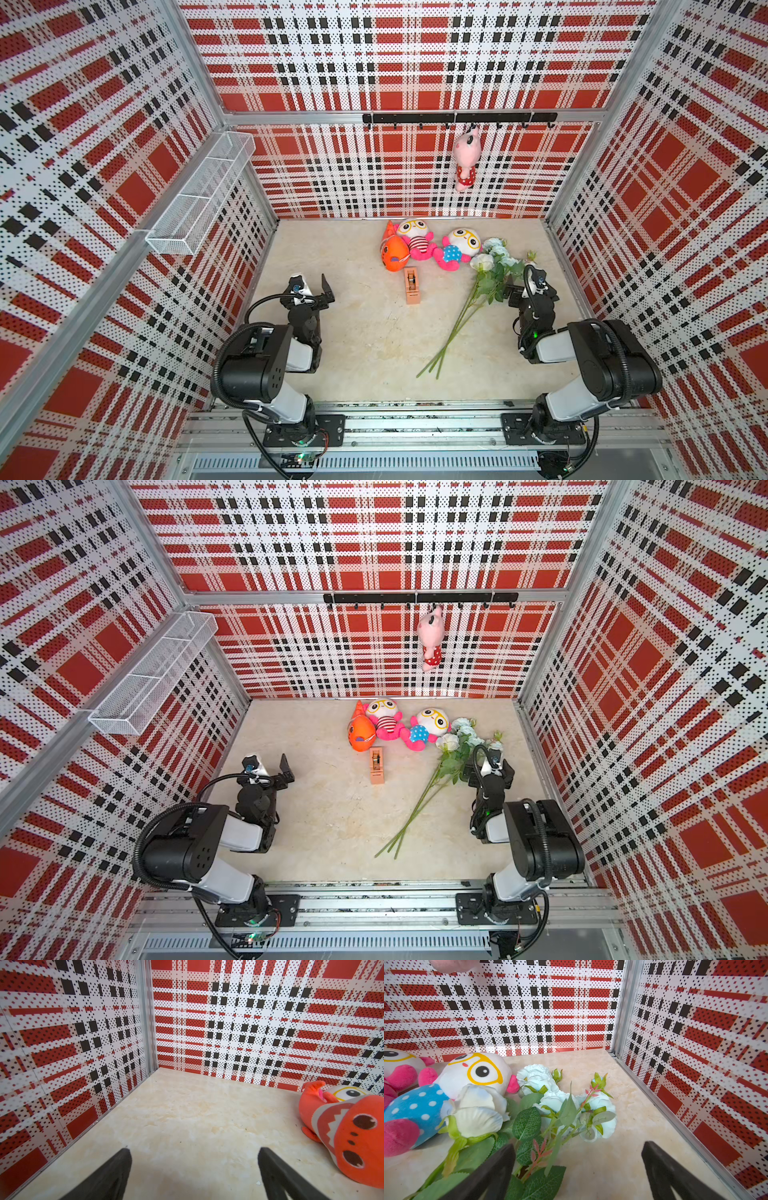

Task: Wrap bouquets with tape
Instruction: Pick up the unwrapped bouquet from the center of the board.

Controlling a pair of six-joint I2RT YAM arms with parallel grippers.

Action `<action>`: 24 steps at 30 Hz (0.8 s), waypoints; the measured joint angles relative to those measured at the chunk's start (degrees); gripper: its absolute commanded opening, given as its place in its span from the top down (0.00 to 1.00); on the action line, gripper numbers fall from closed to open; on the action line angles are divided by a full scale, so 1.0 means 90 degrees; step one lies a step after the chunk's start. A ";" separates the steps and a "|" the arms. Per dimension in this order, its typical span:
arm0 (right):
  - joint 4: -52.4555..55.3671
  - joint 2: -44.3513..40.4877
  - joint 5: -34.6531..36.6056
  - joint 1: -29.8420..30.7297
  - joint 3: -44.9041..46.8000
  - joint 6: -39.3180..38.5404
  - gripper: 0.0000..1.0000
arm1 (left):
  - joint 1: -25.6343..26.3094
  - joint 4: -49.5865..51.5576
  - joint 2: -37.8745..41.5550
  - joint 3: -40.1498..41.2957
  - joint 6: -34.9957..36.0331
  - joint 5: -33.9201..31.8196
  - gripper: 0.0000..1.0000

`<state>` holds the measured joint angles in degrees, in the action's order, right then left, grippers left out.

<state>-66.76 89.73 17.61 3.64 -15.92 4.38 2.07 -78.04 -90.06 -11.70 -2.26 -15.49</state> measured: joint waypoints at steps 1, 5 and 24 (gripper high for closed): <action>0.0000 0.0000 0.0000 0.0000 0.0000 0.0002 0.00 | 0.0000 0.0000 0.0000 0.0000 0.0000 0.0000 0.02; 0.0000 0.0000 0.0000 0.0000 0.0000 0.0000 0.00 | 0.0000 0.0000 0.0000 0.0000 -0.0002 -0.0002 0.02; 0.0170 -0.0131 0.0194 0.0083 -0.0002 -0.0041 0.00 | 0.0163 0.0493 0.0304 -0.0112 -0.0019 -0.0607 0.02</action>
<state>-65.23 88.55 19.35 4.38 -15.94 4.01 3.53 -73.60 -87.33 -12.71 -2.44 -20.95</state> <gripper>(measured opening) 0.998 0.982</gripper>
